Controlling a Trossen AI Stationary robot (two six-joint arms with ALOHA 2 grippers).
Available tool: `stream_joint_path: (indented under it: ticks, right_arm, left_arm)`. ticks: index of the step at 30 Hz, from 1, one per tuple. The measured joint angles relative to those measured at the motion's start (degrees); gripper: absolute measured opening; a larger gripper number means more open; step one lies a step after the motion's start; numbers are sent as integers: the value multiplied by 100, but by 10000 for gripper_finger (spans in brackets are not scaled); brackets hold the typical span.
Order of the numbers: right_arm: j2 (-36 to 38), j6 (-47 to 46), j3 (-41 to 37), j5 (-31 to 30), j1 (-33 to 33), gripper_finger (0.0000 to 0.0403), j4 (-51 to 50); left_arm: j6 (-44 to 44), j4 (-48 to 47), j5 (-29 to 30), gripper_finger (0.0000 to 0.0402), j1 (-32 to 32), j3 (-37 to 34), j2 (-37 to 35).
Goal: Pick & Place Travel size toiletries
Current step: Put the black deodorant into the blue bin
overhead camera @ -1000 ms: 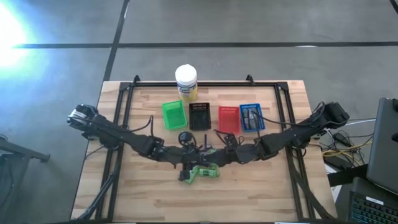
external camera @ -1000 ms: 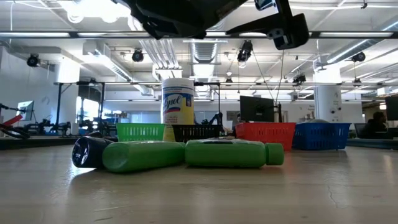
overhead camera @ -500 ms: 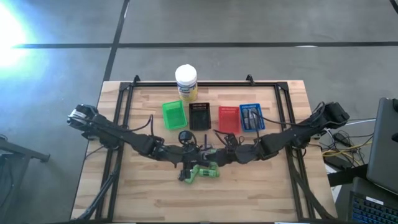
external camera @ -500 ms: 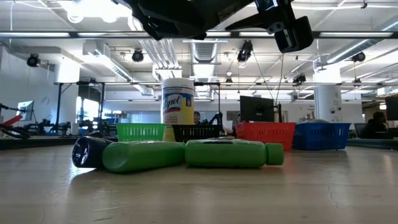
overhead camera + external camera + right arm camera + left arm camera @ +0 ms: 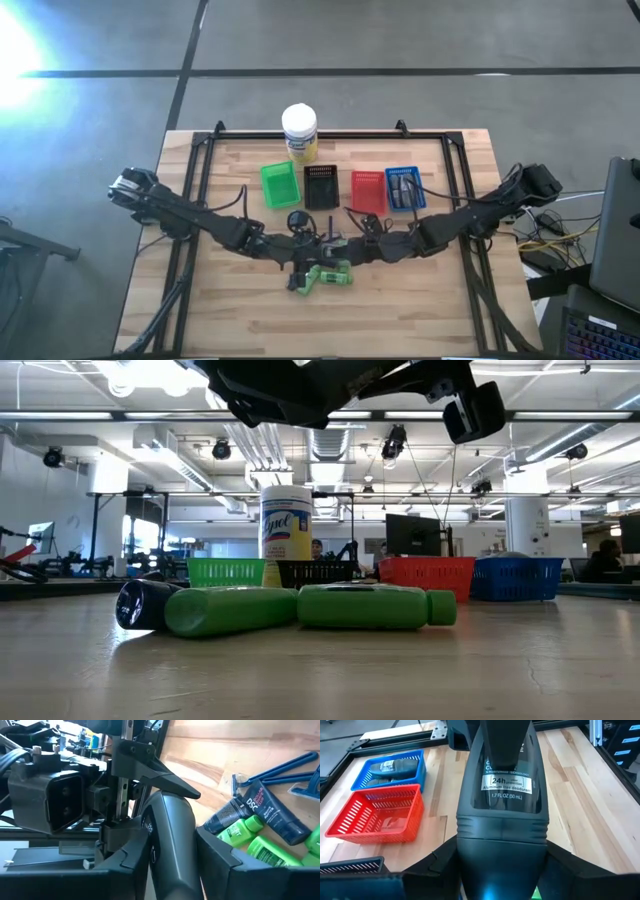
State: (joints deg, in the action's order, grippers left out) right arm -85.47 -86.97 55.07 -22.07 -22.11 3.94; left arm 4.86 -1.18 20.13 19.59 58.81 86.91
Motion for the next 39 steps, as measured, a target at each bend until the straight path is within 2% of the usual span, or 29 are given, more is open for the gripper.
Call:
stream_joint_path:
  ticks: [7, 12, 16, 24, 27, 31, 39]
  right_arm:
    - [-2, 17, -2, 132, -4, 222, 120]
    - [-2, 17, -2, 120, 0, 253, 102]
    - [-2, 44, -2, 70, 15, 231, 90]
    - [-4, 50, -2, 105, 13, 122, 81]
    - [-2, 45, -2, 105, 15, 119, 54]
    - [-2, 82, -9, 106, 15, 119, -92]
    - [16, 162, -16, -103, 15, 119, -535]
  left_arm:
    - [17, 82, 47, 196, -12, 0, 0]
    - [17, 57, 74, 196, -13, 0, 0]
    - [15, 34, 69, 196, -13, 0, 0]
    - [-12, 14, 91, 196, -34, 0, 0]
    - [-13, 8, 89, 198, -44, 0, 0]
    - [18, -89, 5, 235, -23, 2, 0]
    - [520, -1621, 32, 315, -3, 7, -107]
